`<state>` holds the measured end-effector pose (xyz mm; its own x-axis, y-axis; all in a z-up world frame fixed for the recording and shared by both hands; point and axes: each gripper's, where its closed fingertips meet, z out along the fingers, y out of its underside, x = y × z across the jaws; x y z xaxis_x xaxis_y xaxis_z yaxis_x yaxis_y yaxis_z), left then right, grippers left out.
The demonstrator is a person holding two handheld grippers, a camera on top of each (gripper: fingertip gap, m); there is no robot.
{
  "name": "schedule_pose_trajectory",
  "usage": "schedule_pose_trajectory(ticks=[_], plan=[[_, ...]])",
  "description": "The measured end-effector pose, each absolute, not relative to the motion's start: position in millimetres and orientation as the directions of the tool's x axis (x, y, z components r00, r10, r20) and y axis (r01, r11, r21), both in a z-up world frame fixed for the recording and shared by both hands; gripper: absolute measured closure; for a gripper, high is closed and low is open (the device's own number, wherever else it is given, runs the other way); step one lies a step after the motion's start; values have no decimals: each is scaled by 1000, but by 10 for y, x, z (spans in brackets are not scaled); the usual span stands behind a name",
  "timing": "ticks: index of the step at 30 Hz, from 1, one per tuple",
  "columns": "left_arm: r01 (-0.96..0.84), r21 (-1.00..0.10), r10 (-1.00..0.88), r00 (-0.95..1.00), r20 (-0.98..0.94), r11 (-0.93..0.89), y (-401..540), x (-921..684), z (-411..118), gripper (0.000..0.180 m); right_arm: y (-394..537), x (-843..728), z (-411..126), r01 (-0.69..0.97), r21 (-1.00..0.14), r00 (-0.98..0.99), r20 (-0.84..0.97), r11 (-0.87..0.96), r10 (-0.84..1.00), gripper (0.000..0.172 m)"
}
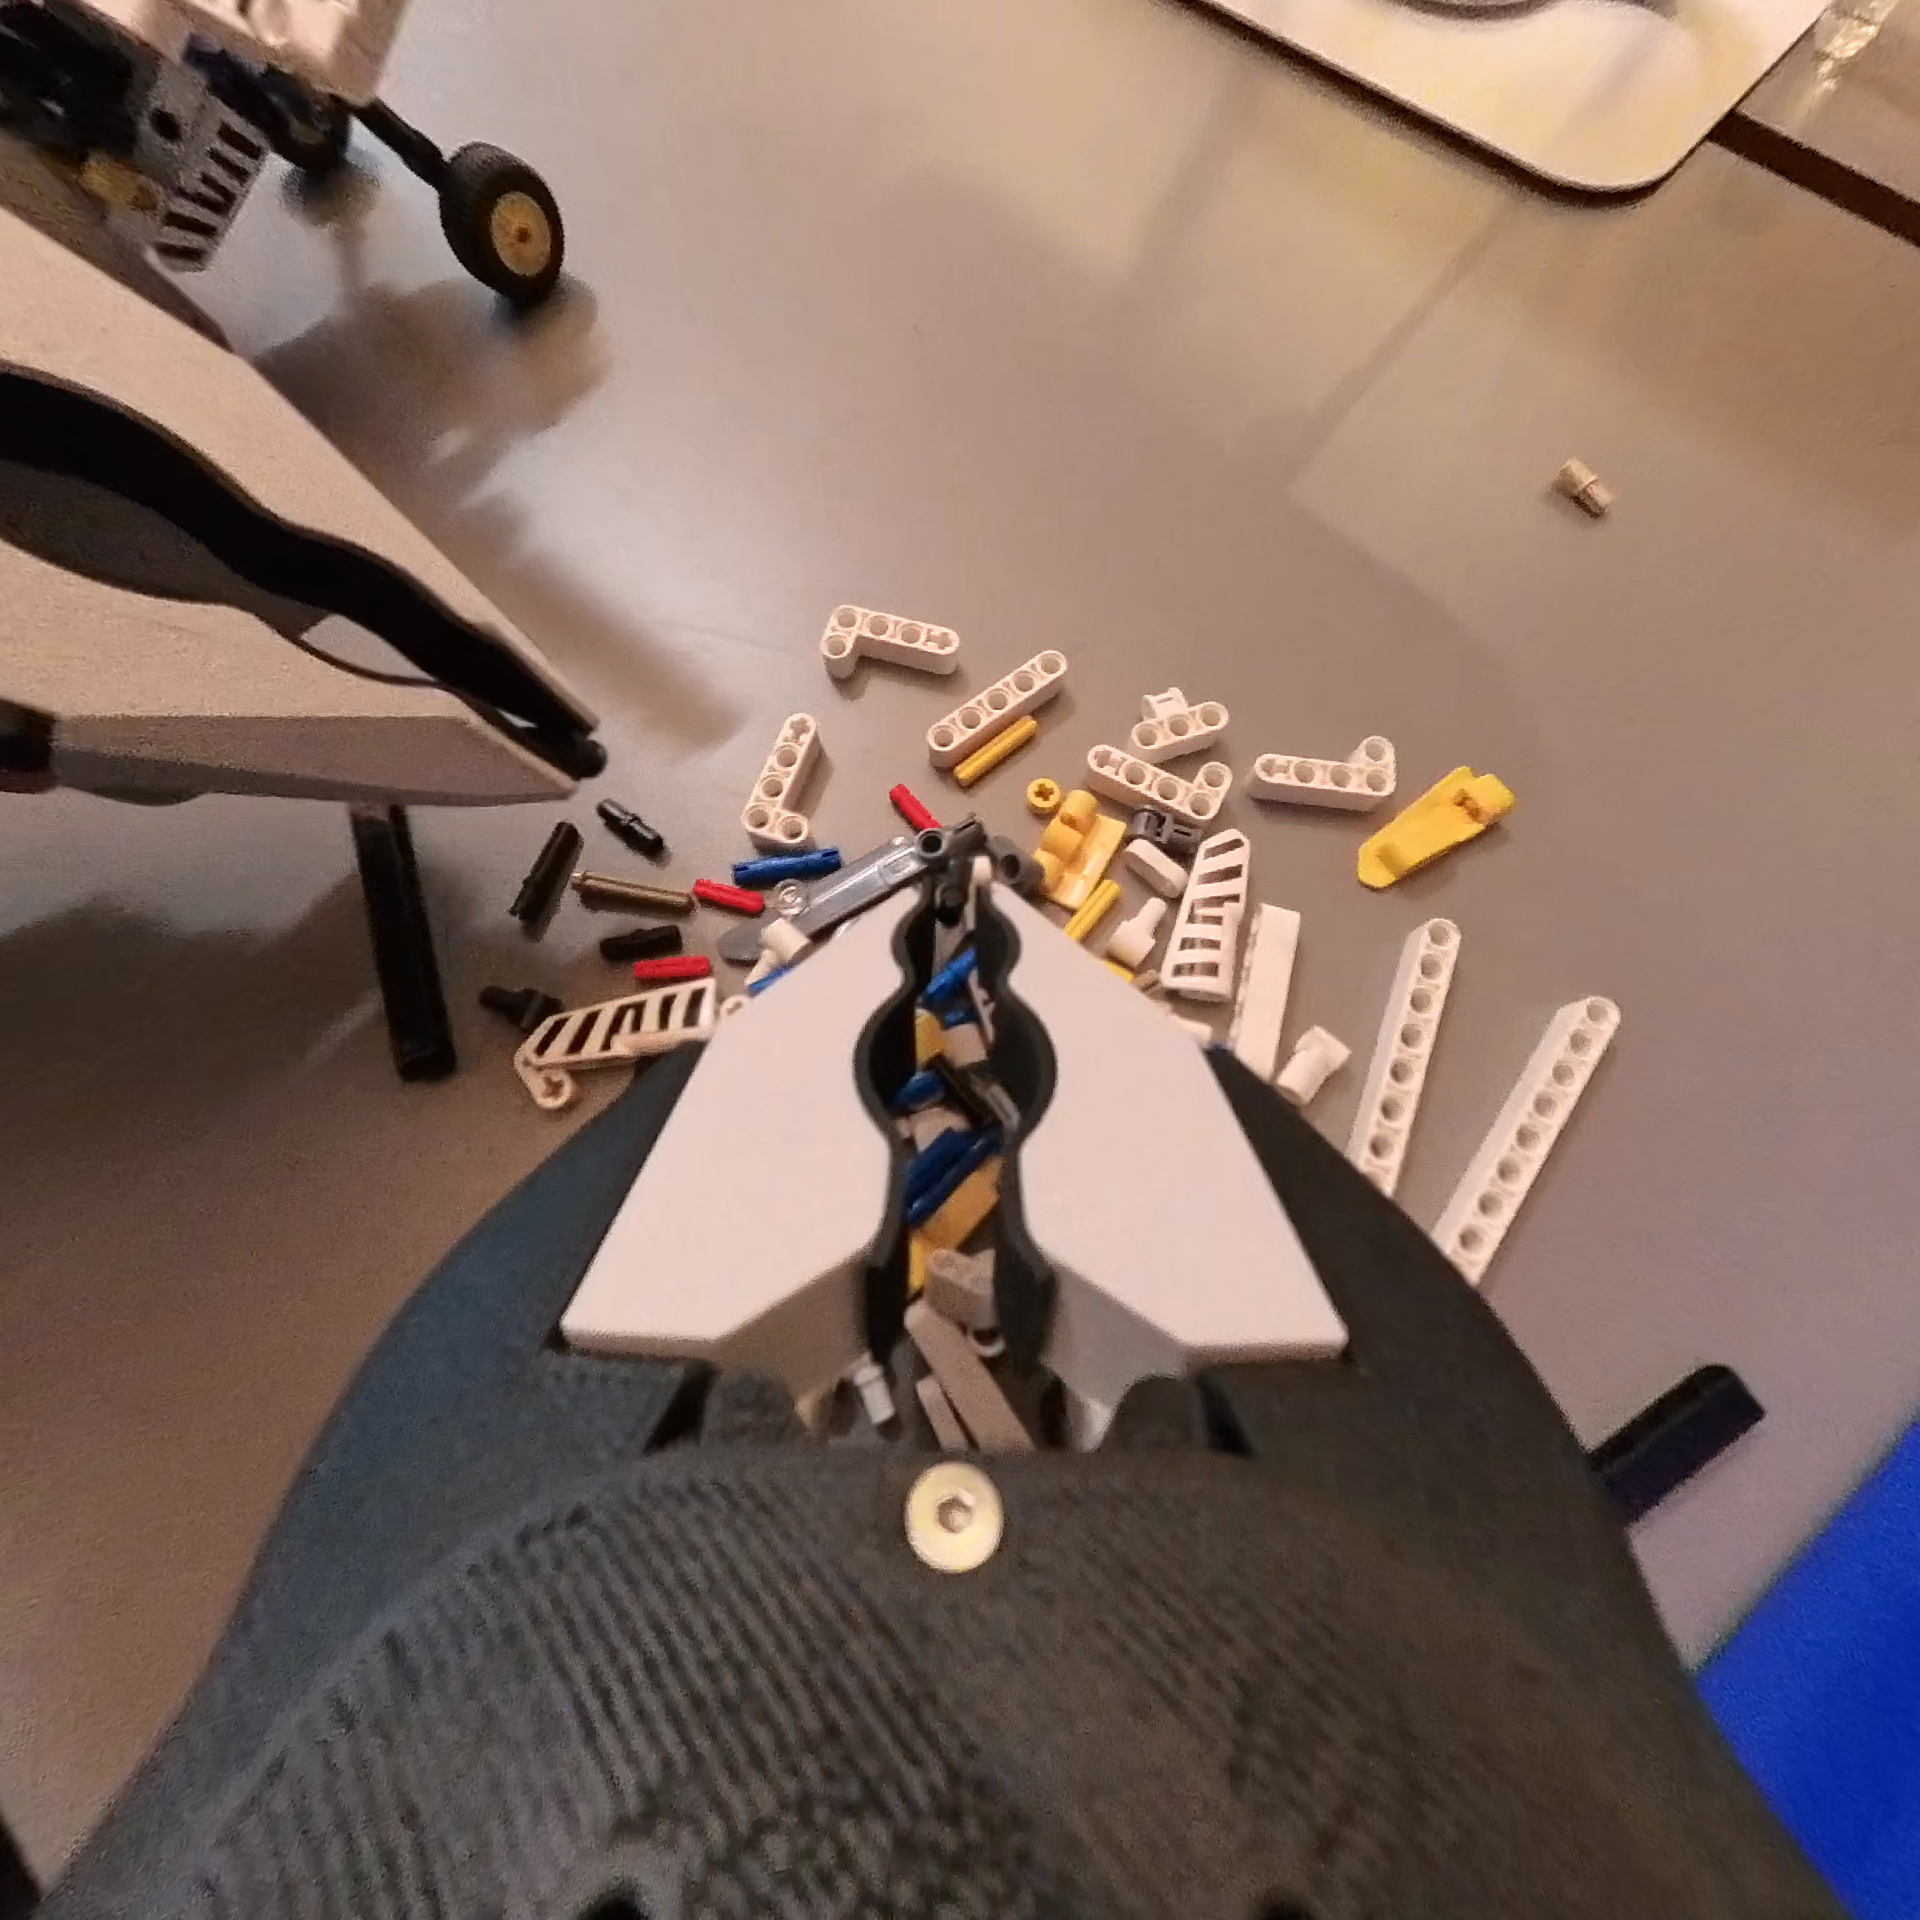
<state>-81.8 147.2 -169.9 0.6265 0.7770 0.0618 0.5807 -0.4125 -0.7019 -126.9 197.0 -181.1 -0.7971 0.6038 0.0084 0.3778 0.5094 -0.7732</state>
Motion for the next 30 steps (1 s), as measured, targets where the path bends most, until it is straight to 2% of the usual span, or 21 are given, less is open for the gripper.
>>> schedule_pose_trajectory(ticks=[7,12,16,19,24,26,30], plan=[[627,-698,802,583,127,-346,1531,-1084,-1781,176,2127,-1287,-1439,336,-872,-785,-51,355,617,168],[600,-764,804,563,194,-236,1522,-1108,-1527,148,2192,-1178,-1334,278,-895,-793,-9,348,610,168],[537,-831,803,554,220,-144,1307,-921,-1182,150,2046,-919,-1388,217,-892,-840,37,397,542,168],[497,-865,798,549,247,-75,1075,-716,-1017,154,1705,-610,-1404,174,-903,-908,8,394,419,165],[543,-839,791,528,310,-32,793,-480,-1157,154,1100,-145,-1551,187,-893,-970,-103,409,219,157],[544,-839,782,527,333,-9,745,-424,-1179,155,979,-132,-1634,201,-876,-968,-109,438,226,153],[525,-850,746,547,379,47,770,-315,-1130,157,975,-349,-1929,164,-771,-942,63,615,330,149]])
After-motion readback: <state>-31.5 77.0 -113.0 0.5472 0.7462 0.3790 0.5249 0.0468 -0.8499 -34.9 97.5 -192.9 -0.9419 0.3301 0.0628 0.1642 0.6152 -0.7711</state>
